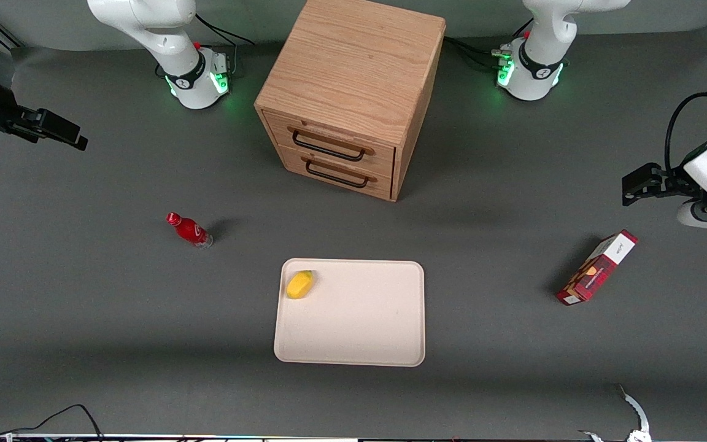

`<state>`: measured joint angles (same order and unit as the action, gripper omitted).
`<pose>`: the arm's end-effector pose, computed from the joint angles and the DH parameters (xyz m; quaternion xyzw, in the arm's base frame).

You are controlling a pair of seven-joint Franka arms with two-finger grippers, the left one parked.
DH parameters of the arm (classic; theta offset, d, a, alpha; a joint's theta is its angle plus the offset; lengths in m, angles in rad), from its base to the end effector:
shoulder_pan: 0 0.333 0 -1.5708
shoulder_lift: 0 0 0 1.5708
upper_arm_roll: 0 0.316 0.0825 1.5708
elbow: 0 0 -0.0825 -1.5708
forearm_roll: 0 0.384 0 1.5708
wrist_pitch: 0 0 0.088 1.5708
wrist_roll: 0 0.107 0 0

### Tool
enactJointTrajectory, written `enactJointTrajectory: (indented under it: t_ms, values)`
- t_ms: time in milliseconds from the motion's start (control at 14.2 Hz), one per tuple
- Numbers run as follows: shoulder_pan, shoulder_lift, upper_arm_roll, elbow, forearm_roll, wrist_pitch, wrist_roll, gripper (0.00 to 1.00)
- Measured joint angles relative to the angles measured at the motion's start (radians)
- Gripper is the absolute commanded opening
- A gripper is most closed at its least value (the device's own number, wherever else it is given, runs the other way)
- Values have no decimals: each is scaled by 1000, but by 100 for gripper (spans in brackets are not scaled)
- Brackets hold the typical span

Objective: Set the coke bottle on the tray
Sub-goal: 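Move the right gripper down over the red Coca-Cola bottle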

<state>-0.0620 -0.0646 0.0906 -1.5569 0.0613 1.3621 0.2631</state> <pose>0.5112 0.0239 0.6486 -0.9911 0.1126 0.0685 0.0177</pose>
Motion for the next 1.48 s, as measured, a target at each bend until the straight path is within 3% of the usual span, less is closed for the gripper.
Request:
enactJointTrajectory:
  t_ms: [565,706,1129,1482]
  values:
    - [4,7,8,-41,-9,16,-2,100]
    - [5,1,20,-163,-8,157,-2,100]
    - [10,0,112,-691,-7,773,87,100]
    - [11,3,117,-806,-41,944,96,100]
